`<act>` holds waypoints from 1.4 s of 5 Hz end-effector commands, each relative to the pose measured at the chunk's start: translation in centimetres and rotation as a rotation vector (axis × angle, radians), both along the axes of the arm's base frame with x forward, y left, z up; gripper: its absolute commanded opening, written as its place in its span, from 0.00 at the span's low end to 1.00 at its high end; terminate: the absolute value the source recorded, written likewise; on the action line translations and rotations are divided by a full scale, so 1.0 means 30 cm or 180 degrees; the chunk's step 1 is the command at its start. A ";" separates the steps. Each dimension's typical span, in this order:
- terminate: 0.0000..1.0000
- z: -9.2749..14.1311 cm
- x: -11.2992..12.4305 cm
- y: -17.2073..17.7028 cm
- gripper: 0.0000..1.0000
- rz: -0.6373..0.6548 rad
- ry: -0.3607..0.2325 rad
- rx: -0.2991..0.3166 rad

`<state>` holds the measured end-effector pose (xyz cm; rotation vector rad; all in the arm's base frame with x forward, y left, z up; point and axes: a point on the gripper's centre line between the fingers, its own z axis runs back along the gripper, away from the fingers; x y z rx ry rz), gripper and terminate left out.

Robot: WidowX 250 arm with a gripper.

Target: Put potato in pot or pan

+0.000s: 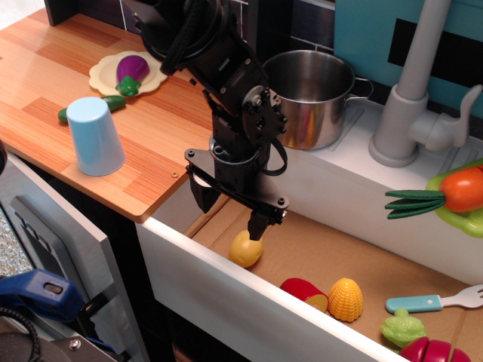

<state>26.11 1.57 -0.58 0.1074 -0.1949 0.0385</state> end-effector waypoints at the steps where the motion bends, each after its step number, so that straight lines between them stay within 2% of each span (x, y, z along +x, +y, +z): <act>1: 0.00 0.000 0.000 0.000 1.00 0.0000 0.0000 0.0000; 2: 0.00 -0.044 0.033 0.001 1.00 -0.0053 -0.0073 -0.0056; 3: 0.00 -0.083 0.058 0.008 1.00 -0.0056 -0.0014 -0.0249; 5: 0.00 -0.163 0.090 0.011 1.00 -0.0101 -0.0030 -0.0437; 7: 0.00 -0.223 0.056 0.019 1.00 -0.0105 -0.0021 -0.0617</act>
